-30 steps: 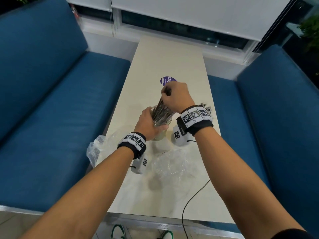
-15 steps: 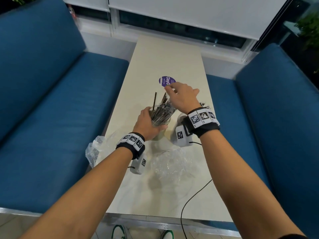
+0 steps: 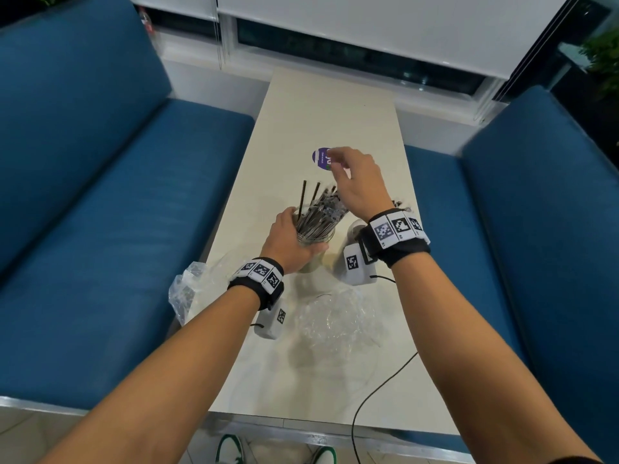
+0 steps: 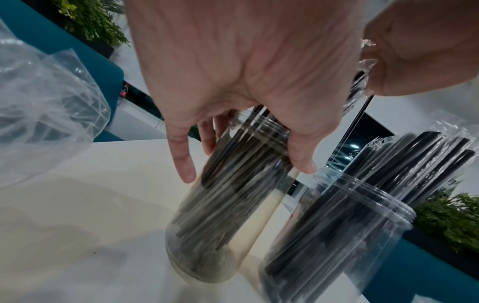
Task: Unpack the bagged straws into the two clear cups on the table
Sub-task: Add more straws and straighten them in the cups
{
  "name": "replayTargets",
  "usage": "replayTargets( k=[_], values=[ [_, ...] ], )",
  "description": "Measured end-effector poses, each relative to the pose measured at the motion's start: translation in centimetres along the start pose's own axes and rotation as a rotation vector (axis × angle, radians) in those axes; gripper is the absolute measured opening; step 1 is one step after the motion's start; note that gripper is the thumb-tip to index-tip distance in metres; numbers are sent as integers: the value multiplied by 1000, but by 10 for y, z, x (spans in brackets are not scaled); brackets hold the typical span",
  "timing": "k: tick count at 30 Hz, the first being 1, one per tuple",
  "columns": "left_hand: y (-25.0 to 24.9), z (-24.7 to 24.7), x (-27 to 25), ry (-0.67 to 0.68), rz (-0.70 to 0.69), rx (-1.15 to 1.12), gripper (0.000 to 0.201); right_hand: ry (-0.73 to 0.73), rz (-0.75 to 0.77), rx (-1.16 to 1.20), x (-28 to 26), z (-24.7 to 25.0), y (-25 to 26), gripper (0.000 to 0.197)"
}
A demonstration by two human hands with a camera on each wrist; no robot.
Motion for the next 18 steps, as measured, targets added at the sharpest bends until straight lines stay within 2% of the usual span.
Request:
replayTargets(
  k=[3, 5, 7, 11, 13, 15, 16, 18],
  values=[
    [2, -1, 0, 1, 12, -12, 112, 240, 78, -139, -1, -31, 15, 50],
    [2, -2, 0, 6, 20, -15, 114, 325, 136, -216, -2, -46, 24, 38],
    [3, -2, 1, 11, 13, -2, 115, 290, 138, -207, 4, -48, 30, 18],
    [5, -1, 2, 4, 1, -2, 112, 107, -69, -186, 13, -18, 8, 19],
    [6, -2, 1, 1, 5, -6, 111, -23, -104, -126, 8, 2, -1, 18],
    [7, -2, 2, 1, 3, -4, 112, -93, -110, -58, -2, 10, -3, 16],
    [7, -2, 2, 1, 3, 0, 112, -71, -117, -37, -5, 3, -4, 16],
    [8, -3, 3, 1, 9, 8, 112, 73, -110, -86, -10, -19, -6, 21]
  ],
)
Point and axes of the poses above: each hand's wrist, its own x-axis towards the middle knuckle, its own z-axis out of the back of the hand, y = z × x, the point moved 8 cm from there along x, towards the middle knuckle, and after that the axes turned 1 degree about -x, right-handed, at the moved point
